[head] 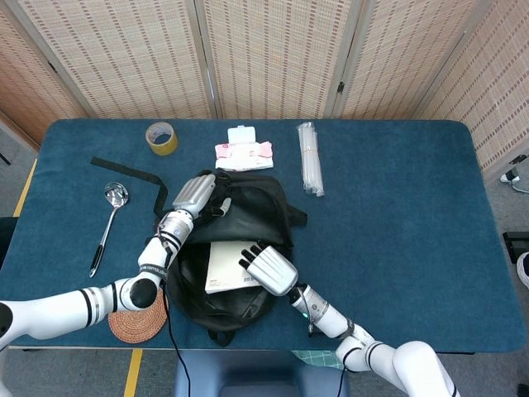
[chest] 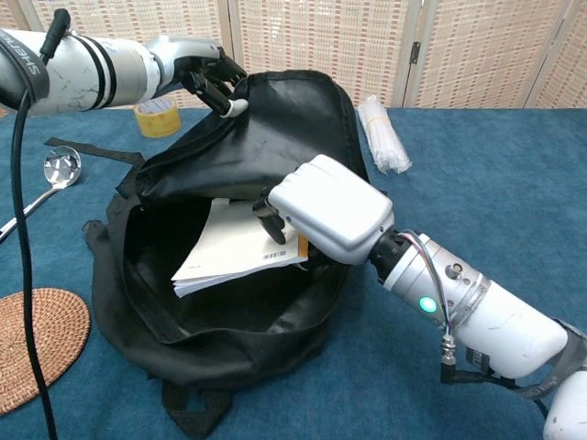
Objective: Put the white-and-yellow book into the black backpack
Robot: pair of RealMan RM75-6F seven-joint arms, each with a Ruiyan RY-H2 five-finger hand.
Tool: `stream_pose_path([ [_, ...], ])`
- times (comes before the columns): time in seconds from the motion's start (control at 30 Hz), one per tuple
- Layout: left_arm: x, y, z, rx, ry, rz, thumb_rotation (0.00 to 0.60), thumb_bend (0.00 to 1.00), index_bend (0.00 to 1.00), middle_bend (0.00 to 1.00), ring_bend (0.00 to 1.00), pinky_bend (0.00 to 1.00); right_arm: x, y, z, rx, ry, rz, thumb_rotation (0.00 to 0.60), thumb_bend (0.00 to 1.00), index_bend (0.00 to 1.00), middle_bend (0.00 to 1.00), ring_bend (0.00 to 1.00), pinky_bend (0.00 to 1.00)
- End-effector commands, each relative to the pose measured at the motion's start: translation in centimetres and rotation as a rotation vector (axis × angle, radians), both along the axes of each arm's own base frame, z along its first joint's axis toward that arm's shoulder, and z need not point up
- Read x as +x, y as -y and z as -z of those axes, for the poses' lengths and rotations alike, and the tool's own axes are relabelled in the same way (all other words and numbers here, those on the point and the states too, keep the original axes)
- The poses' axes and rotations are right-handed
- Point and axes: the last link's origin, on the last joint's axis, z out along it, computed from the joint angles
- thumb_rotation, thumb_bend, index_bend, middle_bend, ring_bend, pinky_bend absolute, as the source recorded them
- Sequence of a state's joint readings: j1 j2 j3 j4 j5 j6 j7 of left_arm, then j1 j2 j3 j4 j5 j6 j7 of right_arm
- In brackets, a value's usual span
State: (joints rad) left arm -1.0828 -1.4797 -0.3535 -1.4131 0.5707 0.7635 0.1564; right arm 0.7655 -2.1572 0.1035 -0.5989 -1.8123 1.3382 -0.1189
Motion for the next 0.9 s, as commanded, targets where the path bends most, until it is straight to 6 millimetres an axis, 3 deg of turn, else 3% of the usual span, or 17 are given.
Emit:
stream_pose_path([
  [0.03,0.0,0.0,-0.1,-0.002,0.003,0.000,0.600,0.58,0.60,0.29,0.25,0.09,0.5,0.6,0.4,-0.047,-0.044,-0.008,0.600,0.40,0.88,0.55,0.58,0.50],
  [0.53,-0.1,0.4,-0.4,-0.011,0.004,0.008,0.600,0.58,0.59,0.29,0.24,0.09,1.7,1.5,1.9,-0.160,-0.202,-0.047,0.600,0.40,0.85,0.50,0.51,0.37],
  [0.67,-0.2,0.5,-0.5,-0.009,0.007,0.009,0.600,0.58,0.59,0.29,0.24,0.09,1.5,1.5,2.1,-0.162,-0.216,-0.034,0.600,0.40,0.69,0.41,0.46,0.30],
  [0.8,-0.2,0.5,-0.6,-0.006,0.008,0.008,0.600,0.58,0.58,0.29,0.24,0.09,1.0,1.2,1.8,-0.167,-0.215,-0.006,0.600,0.39,0.37,0.28,0.39,0.24],
  [0.9,-0.2,0.5,-0.6,-0.006,0.008,0.008,0.600,0.58,0.57,0.29,0.24,0.09,0.6,0.9,1.2,-0.171,-0.196,0.006,0.600,0.38,0.19,0.20,0.33,0.21],
])
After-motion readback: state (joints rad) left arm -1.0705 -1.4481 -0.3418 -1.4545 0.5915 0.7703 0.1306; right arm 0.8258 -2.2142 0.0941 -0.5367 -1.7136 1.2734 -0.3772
